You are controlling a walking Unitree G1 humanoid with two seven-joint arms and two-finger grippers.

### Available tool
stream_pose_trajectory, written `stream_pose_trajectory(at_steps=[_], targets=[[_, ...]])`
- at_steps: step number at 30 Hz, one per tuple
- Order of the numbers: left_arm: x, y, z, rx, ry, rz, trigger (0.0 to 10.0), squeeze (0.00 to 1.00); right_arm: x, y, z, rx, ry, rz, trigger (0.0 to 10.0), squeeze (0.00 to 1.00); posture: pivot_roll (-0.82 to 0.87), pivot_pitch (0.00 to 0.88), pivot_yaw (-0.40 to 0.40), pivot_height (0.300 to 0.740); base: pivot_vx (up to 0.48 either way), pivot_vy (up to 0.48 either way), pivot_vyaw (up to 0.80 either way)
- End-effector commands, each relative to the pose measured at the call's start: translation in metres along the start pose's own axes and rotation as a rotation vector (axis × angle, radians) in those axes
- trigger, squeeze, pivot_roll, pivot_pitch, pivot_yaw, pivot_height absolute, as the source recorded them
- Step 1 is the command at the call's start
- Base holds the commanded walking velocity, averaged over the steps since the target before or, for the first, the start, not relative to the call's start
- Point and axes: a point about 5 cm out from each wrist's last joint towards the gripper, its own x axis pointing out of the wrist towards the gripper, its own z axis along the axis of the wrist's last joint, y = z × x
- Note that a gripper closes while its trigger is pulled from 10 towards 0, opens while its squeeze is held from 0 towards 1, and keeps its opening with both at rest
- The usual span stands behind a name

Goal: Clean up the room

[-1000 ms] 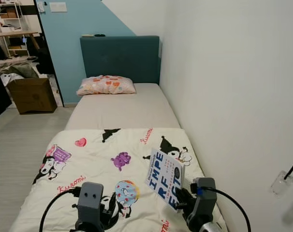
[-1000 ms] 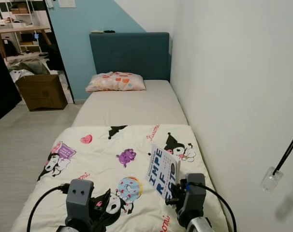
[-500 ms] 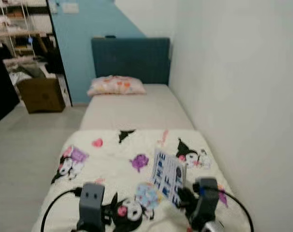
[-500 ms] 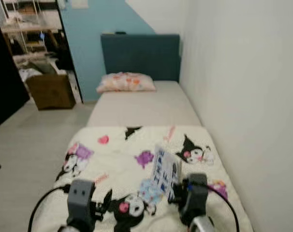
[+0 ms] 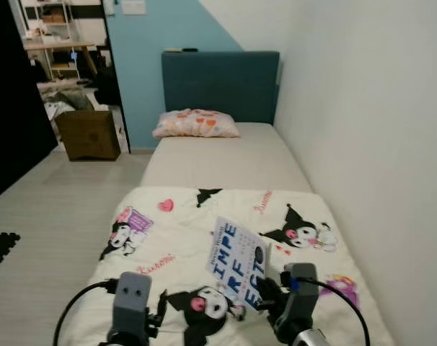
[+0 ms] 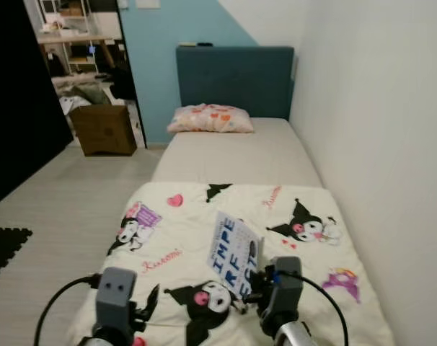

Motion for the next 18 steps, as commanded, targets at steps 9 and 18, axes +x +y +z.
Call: stream_pose_trajectory(at_steps=[9,18], targets=[[-0.0051,0.0083,-0.0076,-0.003,0.021,0.049,10.0,0.0,0.002,0.005,0.005,0.015,-0.032,0.017,10.0,0.0,0.03,0.15,-0.026,0.74,0.0,0.0,0.0],[-0.004,0.0043,-0.0075,-0.042,0.034,0.012,10.0,0.0,0.0036,0.0056,0.0063,0.092,-0.036,0.002,10.0,0.0,0.03,0.143,-0.024,0.74,0.0,0.0,0.0]])
